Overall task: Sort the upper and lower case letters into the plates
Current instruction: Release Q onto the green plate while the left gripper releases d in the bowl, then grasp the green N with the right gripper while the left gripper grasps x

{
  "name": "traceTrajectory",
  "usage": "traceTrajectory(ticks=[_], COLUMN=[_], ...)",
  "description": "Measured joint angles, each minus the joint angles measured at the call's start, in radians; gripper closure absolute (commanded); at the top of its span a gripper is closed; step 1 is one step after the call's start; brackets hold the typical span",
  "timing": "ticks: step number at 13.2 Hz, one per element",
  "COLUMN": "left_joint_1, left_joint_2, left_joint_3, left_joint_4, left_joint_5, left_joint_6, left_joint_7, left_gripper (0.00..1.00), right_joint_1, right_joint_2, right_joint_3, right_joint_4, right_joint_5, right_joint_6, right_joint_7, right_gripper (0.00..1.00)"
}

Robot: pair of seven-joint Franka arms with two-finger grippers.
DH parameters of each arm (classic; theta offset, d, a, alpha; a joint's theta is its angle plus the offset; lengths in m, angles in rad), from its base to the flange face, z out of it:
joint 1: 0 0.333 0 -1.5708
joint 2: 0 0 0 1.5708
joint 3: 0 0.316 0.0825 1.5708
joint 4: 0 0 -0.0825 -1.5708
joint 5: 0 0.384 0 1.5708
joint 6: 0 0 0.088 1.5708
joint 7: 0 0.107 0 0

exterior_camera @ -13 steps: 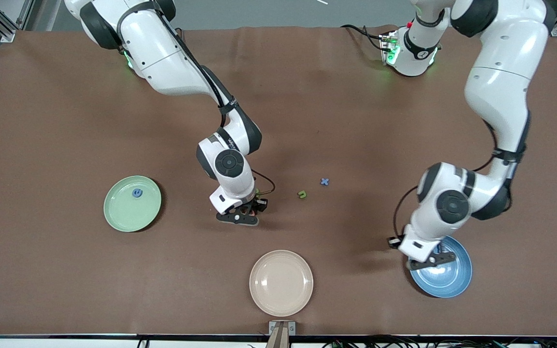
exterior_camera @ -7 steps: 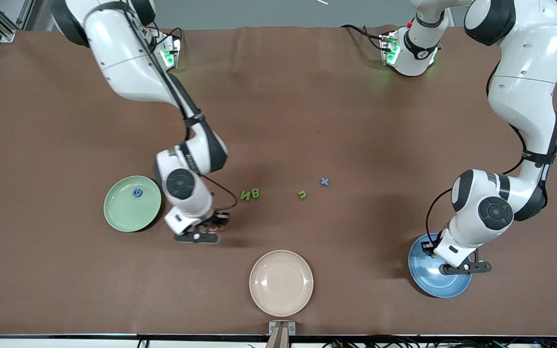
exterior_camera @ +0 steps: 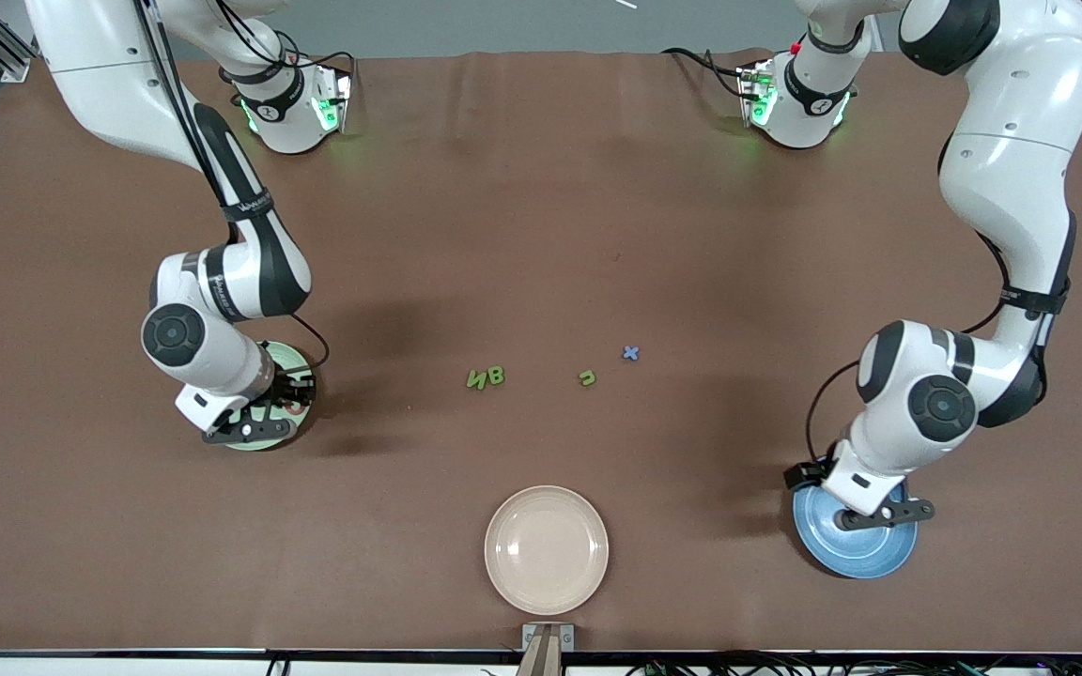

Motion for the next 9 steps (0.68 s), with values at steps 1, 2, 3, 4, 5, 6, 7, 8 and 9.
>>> traceTrajectory(ticks=[1, 2, 3, 4, 5, 6, 7, 8, 9], left_joint_1=[-0.006, -0.013, -0.017, -0.021, -0.024, -0.026, -0.03, -0.038, -0.053], left_joint_2=[-0.028, -0.059, -0.089, -0.116, -0.139, -0.157, -0.17, -0.175, -0.175], left_joint_3=[-0.021, -0.04, -0.062, -0.086, -0.11, -0.131, -0.145, -0.151, -0.153], left_joint_4=[-0.04, -0.086, -0.138, -0.192, -0.248, -0.305, -0.361, -0.41, -0.446], left_joint_5=[0.0, 0.0, 0.0, 0.0, 0.0, 0.0, 0.0, 0.001, 0.005], left_joint_6=[-0.009, -0.011, -0.011, -0.008, 0.014, 0.058, 0.117, 0.18, 0.226], left_joint_7=[-0.045, -0.096, -0.146, -0.19, -0.222, -0.243, -0.256, -0.258, -0.258], left_gripper=[0.0, 0.0, 0.0, 0.01, 0.01, 0.01, 0.01, 0.01, 0.02], right_joint_1=[-0.005, -0.006, -0.007, -0.009, -0.014, -0.019, -0.023, -0.026, -0.028], right_joint_2=[-0.005, -0.006, -0.006, -0.006, -0.006, -0.006, -0.006, -0.006, -0.007], right_joint_3=[0.0, 0.0, 0.0, 0.0, 0.0, 0.0, 0.0, 0.0, 0.0], right_joint_4=[-0.044, -0.077, -0.098, -0.108, -0.112, -0.113, -0.113, -0.113, -0.11], right_joint_5=[0.0, 0.0, 0.0, 0.0, 0.0, 0.0, 0.0, 0.0, 0.0], right_joint_6=[0.034, 0.061, 0.074, 0.079, 0.079, 0.079, 0.079, 0.079, 0.08], right_joint_7=[-0.003, -0.003, -0.003, -0.003, -0.003, -0.003, -0.003, -0.003, -0.004], right_gripper=[0.99, 0.99, 0.98, 0.97, 0.77, 0.2, 0.0, 0.0, 0.0])
